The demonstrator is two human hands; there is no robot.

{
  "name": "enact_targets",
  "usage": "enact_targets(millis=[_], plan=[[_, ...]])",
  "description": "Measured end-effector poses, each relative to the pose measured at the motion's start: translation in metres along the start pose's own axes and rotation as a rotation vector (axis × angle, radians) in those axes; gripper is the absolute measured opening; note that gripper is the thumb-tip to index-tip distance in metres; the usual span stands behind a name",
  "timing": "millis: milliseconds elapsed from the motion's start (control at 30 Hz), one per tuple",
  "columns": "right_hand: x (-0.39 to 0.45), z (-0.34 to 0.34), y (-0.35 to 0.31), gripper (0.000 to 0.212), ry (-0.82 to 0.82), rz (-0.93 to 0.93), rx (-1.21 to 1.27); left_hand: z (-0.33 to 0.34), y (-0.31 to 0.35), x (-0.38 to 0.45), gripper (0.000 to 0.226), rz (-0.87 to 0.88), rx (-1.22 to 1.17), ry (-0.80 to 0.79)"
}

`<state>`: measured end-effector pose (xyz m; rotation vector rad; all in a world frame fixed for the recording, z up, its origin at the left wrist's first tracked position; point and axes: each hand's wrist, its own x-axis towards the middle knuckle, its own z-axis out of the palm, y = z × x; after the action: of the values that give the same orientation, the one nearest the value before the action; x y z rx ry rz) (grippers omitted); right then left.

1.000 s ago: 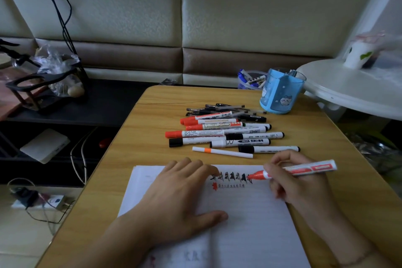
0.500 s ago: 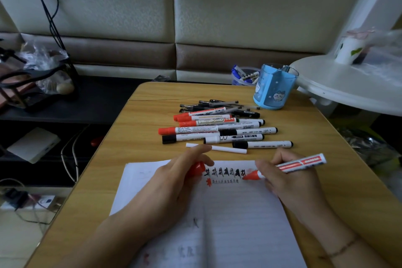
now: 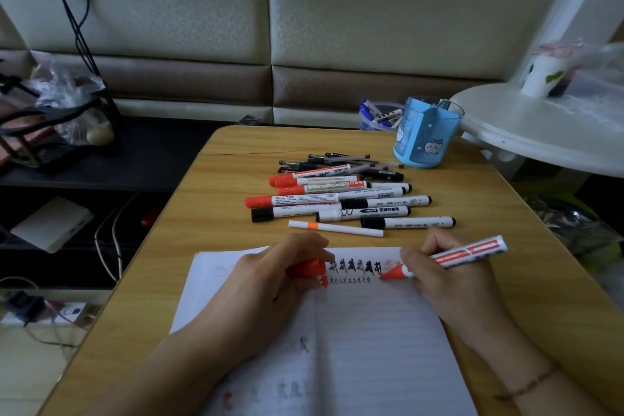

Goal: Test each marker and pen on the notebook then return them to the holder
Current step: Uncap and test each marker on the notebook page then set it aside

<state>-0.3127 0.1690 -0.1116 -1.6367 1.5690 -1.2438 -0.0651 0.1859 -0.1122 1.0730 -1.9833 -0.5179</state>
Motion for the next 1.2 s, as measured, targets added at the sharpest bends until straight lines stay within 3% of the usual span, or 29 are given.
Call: enact_targets(millis=[167,300,433,633,800,900,1100,1200], plan=[[-0.001,0.0,0.0,0.032,-0.023,-0.007,0.013,0.001,-0.002,-0.002,0.041,-0.001,-0.022,0.001],[-0.002,0.0,-0.005,0.031,-0.041,-0.034,-0.012,0.001,-0.003,-0.002,0.02,0.021,0.015,-0.007],[-0.002,0.001,-0.008,0.031,-0.073,0.047,0.07,0.001,-0.003,-0.001,0.019,0.074,0.079,0.002],[-0.003,-0.003,-0.016,0.032,-0.107,0.028,0.15,0.0,-0.003,-0.001,0.019,0.12,0.118,-0.003],[-0.012,-0.004,-0.032,0.017,-0.301,-0.07,0.468,0.002,-0.002,0.0,0.02,0.134,0.148,-0.001],[-0.012,-0.001,-0.024,0.029,-0.378,-0.1,0.577,0.001,-0.001,0.0,0.021,0.147,0.151,-0.011],[-0.01,-0.006,-0.027,0.012,-0.282,-0.079,0.665,-0.001,-0.002,0.002,0.019,0.118,0.143,0.077],[-0.011,-0.006,-0.029,0.012,-0.321,-0.089,0.61,-0.002,-0.001,0.002,0.018,0.128,0.113,0.082]])
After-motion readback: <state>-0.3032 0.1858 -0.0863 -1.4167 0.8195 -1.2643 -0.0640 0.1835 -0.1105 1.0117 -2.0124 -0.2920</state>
